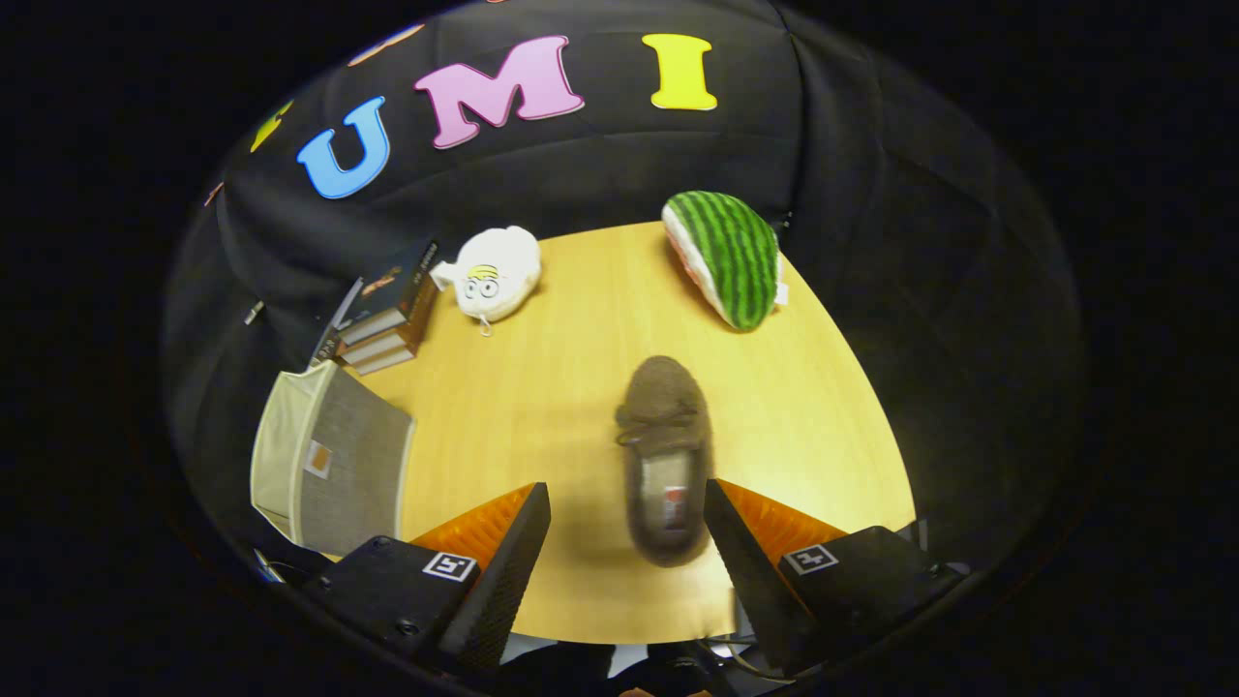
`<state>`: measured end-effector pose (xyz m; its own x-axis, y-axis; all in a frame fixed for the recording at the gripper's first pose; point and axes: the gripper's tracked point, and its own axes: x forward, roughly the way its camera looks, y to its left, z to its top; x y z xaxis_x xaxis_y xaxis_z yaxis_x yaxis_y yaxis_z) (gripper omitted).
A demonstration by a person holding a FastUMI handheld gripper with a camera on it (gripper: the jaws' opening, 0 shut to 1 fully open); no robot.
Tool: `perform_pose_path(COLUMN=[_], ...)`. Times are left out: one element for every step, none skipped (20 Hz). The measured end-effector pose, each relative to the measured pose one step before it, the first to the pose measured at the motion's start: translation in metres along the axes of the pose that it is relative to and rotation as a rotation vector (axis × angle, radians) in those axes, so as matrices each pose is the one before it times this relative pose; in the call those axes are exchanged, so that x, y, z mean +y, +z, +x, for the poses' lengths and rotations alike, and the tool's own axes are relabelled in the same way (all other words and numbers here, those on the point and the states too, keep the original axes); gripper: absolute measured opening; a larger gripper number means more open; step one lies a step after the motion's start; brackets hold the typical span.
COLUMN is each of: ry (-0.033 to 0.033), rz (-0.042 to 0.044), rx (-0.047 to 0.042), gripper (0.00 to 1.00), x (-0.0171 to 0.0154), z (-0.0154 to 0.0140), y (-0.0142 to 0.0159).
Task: Open the storage box then place both shoes into the box .Put the left shoe in first, then the right shoe, with the right side of both shoes facing outward in a uniform manner.
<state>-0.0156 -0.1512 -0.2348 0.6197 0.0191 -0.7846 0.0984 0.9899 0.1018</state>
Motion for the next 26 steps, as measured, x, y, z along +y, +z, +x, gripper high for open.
perform_pose_path(ry=[-0.01405, -0.00924, -0.01051, 0.00097, 0.00355, 0.00334, -0.00031, 0.00257, 0.00988, 0.02355, 0.01030, 0.00422, 0.01920, 0.02960, 0.02066, 0.01200, -0.00932, -0.00666, 0.00552, -0.00223, 0.00518, 0.01344, 0.01252, 0.00340, 0.00729, 0.01225], rz=[-0.00955, -0.01262, -0.01369, -0.00926, -0.00697, -0.00836, -0.00809, -0.00416, 0.00486, 0.01371, 0.00947, 0.00432, 0.00988, 0.02907, 0.02372, 0.00960, -0.00570, -0.01165, -0.00831, -0.01039, -0.00459, -0.01346, -0.00307, 0.01125, 0.01158, 0.01062], rx=[0.01699, 0.01517, 0.01579, 0.01106, 0.00842, 0.00949, 0.01311, 0.01186, 0.02203, 0.00661, 0.00398, 0.00910, 0.01800, 0.00812, 0.00257, 0.00174, -0.00234, 0.00084, -0.00291, -0.00858, -0.02703, -0.01112, 0.01135, 0.00147, 0.00167, -0.02645], gripper=[0.99, 0.99, 0.99, 0.99, 0.99, 0.99, 0.98, 0.98, 0.99, 0.99, 0.99, 0.99, 0.97, 0.90, 0.73, 0.56, 0.40, 0.33, 0.25, 0.23, 0.17, 0.11, 0.07, 0.07, 0.05, 0.05], x=[-0.01373, -0.01228, -0.01033, -0.00761, -0.00727, -0.00238, -0.00262, -0.00181, 0.00114, 0.00460, 0.00192, 0.00096, 0.00379, 0.00756, 0.00860, 0.00424, -0.00187, 0.00006, 0.00139, -0.00288, -0.00132, -0.00008, 0.00163, -0.00074, 0.00079, 0.00435], z=[0.00930, 0.01122, 0.01131, 0.01005, 0.01818, 0.01303, 0.01301, 0.01287, 0.00989, 0.00748, 0.00891, 0.00827, 0.00474, 0.00260, -0.00675, -0.00024, 0.00086, 0.00028, -0.00128, -0.00034, 0.00026, -0.00184, -0.00121, 0.00024, -0.00324, -0.00586], y=[-0.00360, -0.00461, -0.00242, -0.00105, -0.00318, 0.00062, -0.00081, 0.00075, -0.00084, 0.00265, 0.00259, 0.00077, -0.00300, 0.00074, 0.00275, -0.00091, -0.00135, -0.00027, 0.00103, 0.00016, 0.00501, 0.00100, -0.00541, -0.00050, 0.00125, 0.00577])
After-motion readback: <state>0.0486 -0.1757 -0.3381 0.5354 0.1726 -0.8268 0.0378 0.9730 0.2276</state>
